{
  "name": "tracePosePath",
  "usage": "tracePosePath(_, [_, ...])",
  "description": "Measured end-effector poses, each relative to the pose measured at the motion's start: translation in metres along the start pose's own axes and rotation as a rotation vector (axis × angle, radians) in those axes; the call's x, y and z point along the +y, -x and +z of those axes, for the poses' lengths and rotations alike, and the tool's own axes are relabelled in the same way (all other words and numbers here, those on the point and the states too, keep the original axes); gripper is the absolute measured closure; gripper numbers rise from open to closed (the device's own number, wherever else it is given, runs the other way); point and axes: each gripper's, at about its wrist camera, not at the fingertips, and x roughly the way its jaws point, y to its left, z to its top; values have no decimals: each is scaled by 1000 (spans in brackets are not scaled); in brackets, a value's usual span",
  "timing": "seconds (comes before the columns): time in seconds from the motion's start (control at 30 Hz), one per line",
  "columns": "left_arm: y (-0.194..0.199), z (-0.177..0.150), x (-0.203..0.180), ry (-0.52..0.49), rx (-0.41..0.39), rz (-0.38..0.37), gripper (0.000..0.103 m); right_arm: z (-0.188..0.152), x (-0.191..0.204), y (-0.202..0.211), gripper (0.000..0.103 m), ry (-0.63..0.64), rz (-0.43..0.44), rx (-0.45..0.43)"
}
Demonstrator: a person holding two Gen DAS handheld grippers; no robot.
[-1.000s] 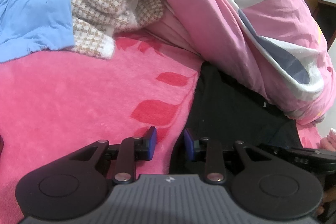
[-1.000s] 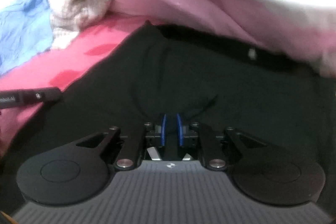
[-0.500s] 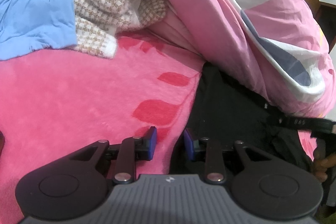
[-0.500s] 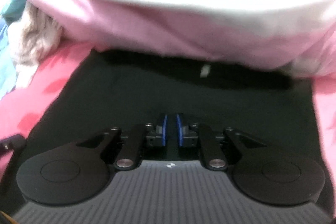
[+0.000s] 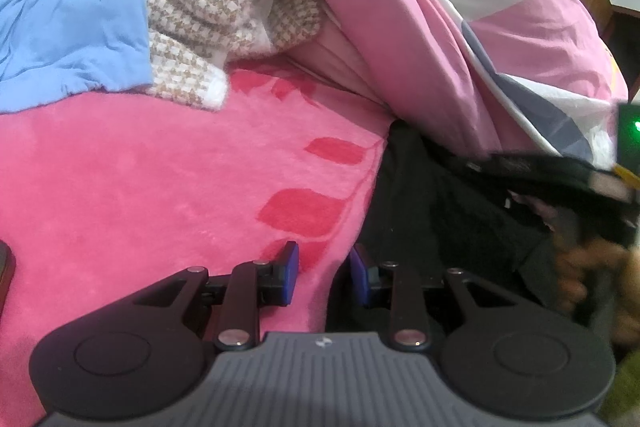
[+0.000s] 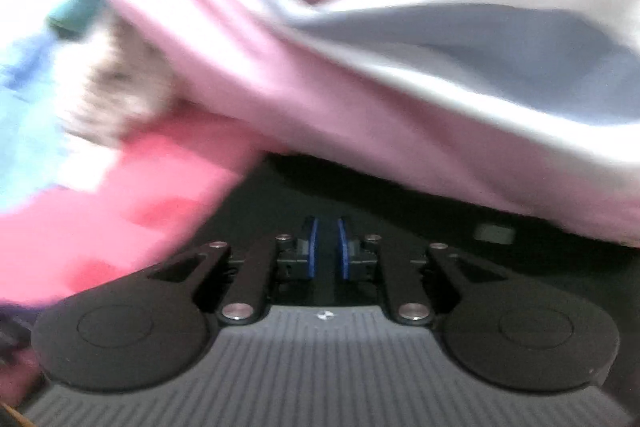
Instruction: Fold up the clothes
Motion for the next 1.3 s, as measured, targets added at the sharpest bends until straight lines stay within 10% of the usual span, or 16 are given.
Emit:
tracePosePath(0.17, [1,1,2,7,4,-9,72,1,-24,-28,94,-45,-167,36])
tracePosePath(0.3, [1,4,5,20,16,-25,72,-8,-17,26,91,12,-274,28])
tracePosePath(0.57, [5,3,9,49,15,-27,74,-79,42,93,89,147,114,173])
tracePosePath(0.73, [7,5,12,61,25,-33,74,-87,41,127,88,161,3,182])
tracePosePath(1.0, [7,6,9,36,26,-27,74,-95,64,106,86,160,94,179])
tracePosePath(1.3, [29,14,9,45,1,-19,67,-174,-14,305,83,-237,-136,67])
